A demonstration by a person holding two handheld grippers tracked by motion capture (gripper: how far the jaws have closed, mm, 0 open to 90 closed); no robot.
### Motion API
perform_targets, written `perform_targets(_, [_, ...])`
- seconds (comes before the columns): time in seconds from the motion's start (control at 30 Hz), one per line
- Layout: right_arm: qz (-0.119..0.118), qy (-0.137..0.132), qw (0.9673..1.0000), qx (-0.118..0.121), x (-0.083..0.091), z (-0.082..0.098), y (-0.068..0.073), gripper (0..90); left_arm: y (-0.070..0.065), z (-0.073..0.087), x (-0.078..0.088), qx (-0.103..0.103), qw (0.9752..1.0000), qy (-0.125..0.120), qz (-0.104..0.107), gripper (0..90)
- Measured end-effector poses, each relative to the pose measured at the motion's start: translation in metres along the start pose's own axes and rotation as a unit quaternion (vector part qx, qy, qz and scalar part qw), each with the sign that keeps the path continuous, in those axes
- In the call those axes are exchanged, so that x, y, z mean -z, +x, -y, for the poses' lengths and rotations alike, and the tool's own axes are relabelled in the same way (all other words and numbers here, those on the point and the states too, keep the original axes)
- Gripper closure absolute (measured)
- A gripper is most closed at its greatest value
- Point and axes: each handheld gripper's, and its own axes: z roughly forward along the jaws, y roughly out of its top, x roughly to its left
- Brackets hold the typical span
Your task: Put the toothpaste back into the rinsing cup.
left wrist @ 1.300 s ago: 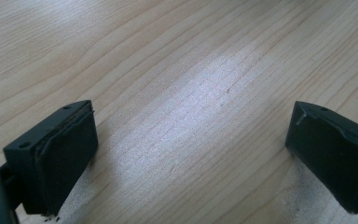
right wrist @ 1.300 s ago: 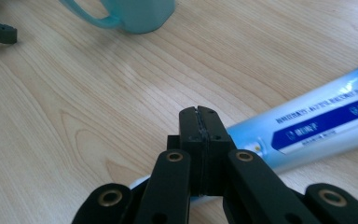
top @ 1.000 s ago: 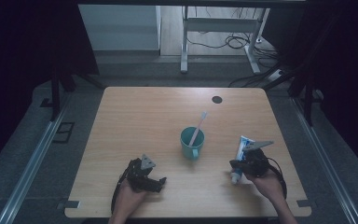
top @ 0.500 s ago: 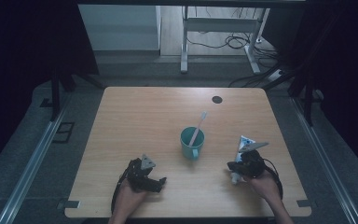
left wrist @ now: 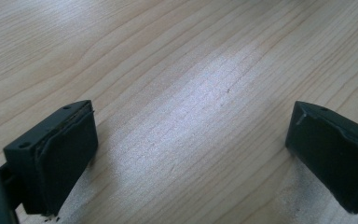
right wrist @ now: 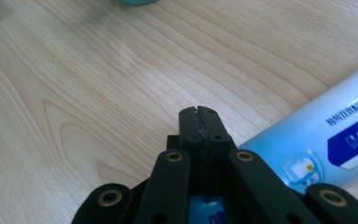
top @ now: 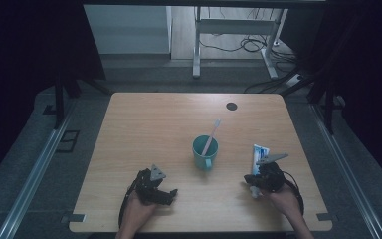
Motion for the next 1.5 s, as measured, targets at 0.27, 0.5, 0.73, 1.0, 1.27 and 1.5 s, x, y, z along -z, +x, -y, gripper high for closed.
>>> perform_targets(0.27, [0.004, 0.002, 1.0, -0.002, 0.006, 0.007, -0.004, 88.2, 0.0, 0.0, 0.0, 0.0, 1.0, 0.0, 0.0, 2.3])
perform_targets(0.5, [0.008, 0.003, 0.9999, -0.007, 0.012, 0.013, -0.008, 86.3, 0.0, 0.0, 0.0, -0.001, 1.0, 0.0, 0.0, 2.3])
perform_targets(0.73, [0.016, 0.005, 0.9997, -0.017, 0.019, 0.022, -0.016, 86.0, 0.0, 0.0, 0.0, -0.001, 1.0, 0.0, 0.0, 2.3])
perform_targets(1.0, [0.024, 0.003, 0.9993, -0.027, 0.029, 0.029, -0.024, 86.1, 0.0, 0.0, 0.0, -0.001, 1.0, 0.0, 0.0, 2.3])
perform_targets(1.27, [0.032, -0.002, 0.9988, -0.039, 0.037, 0.037, -0.035, 86.3, 0.0, 0.0, 0.0, -0.001, 1.0, 0.0, 0.0, 2.3])
perform_targets(1.5, [0.033, 0.004, 0.9988, -0.035, 0.037, 0.037, -0.033, 84.8, 0.0, 0.0, 0.0, -0.001, 1.0, 0.0, 0.0, 2.3])
